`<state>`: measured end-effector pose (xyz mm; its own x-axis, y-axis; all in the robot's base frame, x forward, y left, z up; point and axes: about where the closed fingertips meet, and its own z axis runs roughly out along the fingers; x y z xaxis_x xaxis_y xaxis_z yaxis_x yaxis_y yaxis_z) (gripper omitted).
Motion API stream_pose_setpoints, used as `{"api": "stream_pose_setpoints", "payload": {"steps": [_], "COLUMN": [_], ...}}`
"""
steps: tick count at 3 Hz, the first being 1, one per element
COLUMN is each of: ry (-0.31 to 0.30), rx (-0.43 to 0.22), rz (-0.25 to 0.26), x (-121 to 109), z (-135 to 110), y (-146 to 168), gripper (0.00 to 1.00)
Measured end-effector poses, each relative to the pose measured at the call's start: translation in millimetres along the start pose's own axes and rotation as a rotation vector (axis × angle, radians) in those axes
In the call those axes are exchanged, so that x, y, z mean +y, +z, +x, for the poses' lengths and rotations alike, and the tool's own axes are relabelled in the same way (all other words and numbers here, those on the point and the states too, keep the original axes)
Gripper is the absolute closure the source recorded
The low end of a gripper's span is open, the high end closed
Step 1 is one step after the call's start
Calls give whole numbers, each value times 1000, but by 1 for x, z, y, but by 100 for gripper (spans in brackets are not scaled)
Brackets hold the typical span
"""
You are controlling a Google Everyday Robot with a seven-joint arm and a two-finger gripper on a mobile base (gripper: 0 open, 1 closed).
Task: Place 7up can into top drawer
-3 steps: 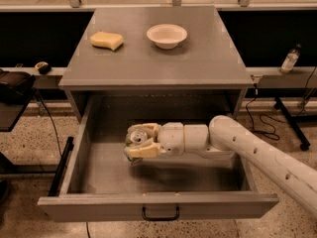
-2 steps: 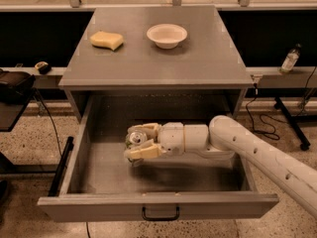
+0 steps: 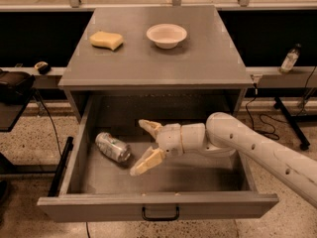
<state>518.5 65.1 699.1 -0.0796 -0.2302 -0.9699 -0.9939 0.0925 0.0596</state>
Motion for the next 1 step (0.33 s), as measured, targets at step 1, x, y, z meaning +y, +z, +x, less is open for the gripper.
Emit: {"api": "stream_pose_setpoints", "payload": {"steps": [1], "ry": [0], "rx": [0], "rz": [0], "x": [0], "z": [0], "y": [0], "gripper": [0]}}
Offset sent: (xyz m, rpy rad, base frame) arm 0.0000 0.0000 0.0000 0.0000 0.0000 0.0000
